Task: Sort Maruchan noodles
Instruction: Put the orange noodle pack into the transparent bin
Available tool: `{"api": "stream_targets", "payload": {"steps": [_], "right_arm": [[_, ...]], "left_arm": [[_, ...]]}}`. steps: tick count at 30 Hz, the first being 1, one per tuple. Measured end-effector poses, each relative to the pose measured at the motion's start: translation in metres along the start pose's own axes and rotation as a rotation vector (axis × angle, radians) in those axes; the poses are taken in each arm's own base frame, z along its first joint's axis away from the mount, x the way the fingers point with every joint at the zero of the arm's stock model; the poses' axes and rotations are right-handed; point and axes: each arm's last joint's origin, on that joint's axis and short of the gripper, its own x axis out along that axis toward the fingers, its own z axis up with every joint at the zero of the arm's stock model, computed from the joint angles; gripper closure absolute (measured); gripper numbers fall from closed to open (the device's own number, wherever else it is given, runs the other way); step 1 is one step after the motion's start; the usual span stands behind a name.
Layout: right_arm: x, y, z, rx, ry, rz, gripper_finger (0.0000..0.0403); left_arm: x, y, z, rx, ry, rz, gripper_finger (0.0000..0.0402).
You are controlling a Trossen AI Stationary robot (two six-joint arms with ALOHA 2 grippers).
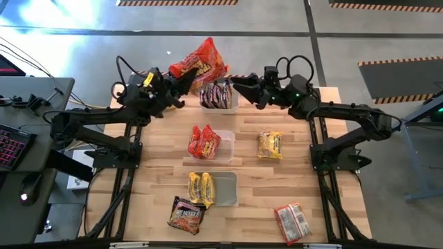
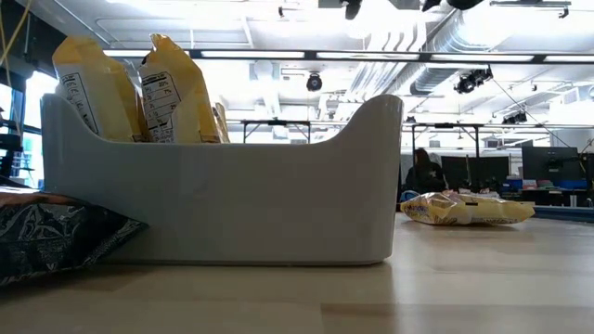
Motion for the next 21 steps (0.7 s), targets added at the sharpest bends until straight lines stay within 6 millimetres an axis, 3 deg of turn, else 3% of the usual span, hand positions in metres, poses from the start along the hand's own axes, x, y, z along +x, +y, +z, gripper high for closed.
{"api": "stream_targets", "payload": {"steps": [12,17,21], "right_arm": [[0.019,-0.015,-0.022,0.097,-0.175,0.096,0.0116],[0.041,-0.019,-0.027,0.132,-0.171,0.116,0.0116],[0.056,-0.015,-0.022,0.062,-0.174,0.165,0.0116]], "left_arm": [[0.0,-0.001,0.0,0.005,0.002,-0.035,0.0315],[0.003,0.001,-0.008,-0.023,0.02,-0.034,0.0315],[0.003,0.002,-0.009,-0.014,0.025,-0.031,0.0315]]}}
